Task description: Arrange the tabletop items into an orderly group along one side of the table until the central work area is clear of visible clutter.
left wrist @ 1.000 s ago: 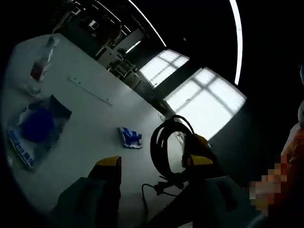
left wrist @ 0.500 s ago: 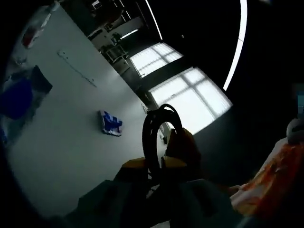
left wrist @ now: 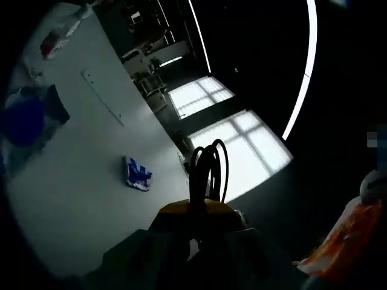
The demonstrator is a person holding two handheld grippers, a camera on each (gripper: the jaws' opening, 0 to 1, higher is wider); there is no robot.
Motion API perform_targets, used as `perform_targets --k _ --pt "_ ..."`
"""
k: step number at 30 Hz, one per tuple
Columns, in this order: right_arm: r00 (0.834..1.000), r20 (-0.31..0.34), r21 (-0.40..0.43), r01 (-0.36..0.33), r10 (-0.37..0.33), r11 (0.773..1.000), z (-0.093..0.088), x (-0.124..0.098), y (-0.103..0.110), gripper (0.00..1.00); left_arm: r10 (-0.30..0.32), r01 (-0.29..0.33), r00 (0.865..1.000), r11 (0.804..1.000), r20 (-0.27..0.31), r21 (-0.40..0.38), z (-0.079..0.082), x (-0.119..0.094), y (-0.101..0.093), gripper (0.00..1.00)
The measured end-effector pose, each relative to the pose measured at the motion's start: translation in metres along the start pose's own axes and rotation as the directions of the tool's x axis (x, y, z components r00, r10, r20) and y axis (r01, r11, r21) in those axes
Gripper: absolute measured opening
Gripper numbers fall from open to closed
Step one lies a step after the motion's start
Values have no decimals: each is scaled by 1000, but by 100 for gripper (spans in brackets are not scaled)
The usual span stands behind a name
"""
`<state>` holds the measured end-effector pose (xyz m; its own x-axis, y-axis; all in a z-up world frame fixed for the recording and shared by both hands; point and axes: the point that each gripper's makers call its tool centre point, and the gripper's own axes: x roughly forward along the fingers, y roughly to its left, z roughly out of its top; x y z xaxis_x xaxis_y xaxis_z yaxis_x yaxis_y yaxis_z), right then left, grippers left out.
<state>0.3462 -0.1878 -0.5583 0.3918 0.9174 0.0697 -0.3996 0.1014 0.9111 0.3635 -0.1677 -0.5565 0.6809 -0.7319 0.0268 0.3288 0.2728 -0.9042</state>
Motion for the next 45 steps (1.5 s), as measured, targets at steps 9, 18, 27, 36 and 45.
perform_targets --k 9,18,27,36,45 --pt "999 30 12 -19 19 1000 5 3 0 6 -4 4 1000 1000 -16 3 -6 4 -5 3" --pt "999 36 13 -24 24 1000 9 -1 2 4 0 0 1000 999 -15 41 -5 10 -6 6" --pt "997 72 59 -31 27 998 16 -11 -1 2 61 -58 998 976 -9 208 -4 8 -1 40" --pt "994 104 65 -27 20 998 28 -21 -3 2 231 -233 971 874 56 427 12 -7 25 98" --pt "992 126 80 7 -17 997 33 -30 -16 2 259 -264 963 870 70 417 19 -25 33 99"
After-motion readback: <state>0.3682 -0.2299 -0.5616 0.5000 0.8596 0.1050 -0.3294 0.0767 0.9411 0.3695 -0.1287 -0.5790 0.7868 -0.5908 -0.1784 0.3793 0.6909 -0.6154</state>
